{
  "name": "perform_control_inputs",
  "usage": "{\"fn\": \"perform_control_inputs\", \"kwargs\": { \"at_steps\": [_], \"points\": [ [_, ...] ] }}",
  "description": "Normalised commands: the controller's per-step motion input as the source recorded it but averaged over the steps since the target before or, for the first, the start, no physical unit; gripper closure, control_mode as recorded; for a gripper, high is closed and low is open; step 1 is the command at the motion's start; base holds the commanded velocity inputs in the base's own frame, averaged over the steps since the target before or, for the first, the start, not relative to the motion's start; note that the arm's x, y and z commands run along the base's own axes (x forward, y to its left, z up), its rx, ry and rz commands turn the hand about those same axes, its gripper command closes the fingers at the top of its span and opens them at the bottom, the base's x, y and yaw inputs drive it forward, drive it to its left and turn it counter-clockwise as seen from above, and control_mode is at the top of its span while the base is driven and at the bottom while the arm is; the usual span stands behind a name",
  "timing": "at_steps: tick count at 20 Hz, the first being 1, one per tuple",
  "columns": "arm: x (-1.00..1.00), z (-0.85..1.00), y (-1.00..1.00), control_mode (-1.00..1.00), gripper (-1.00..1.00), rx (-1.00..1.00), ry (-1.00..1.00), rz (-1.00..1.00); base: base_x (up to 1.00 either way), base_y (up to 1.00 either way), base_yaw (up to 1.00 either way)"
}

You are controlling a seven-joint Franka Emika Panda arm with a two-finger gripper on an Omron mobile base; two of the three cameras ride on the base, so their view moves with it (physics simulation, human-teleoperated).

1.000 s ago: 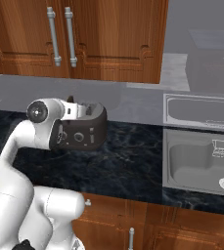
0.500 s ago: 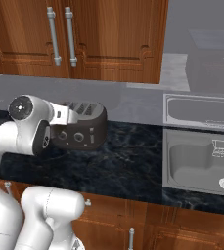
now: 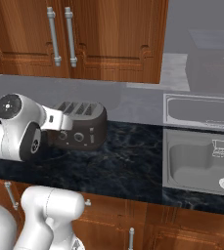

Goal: Start the toaster. Once the lever pops up, take the bread to the plate on the dining counter.

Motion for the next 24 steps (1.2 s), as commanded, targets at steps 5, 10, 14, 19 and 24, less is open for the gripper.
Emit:
{"fn": "perform_control_inputs", "kwargs": {
  "at_steps": [5, 10, 14, 19, 24],
  "points": [
    [-0.47, 0.00, -0.02, -1.00, 1.00, -0.02, 0.07, 0.00, 0.00, 0.00, 0.00],
    [-0.31, 0.00, 0.00, -1.00, 1.00, -0.02, 0.06, 0.00, 0.00, 0.00, 0.00],
    [-0.12, 0.00, 0.00, -1.00, 1.00, -0.04, 0.04, 0.00, 0.00, 0.00, 0.00],
    [-0.02, 0.02, 0.00, -1.00, 1.00, -0.01, 0.02, 0.00, 0.00, 0.00, 0.00],
    [0.00, 0.03, 0.00, -1.00, 1.00, 0.00, 0.01, 0.00, 0.00, 0.00, 0.00]
  ]
}}
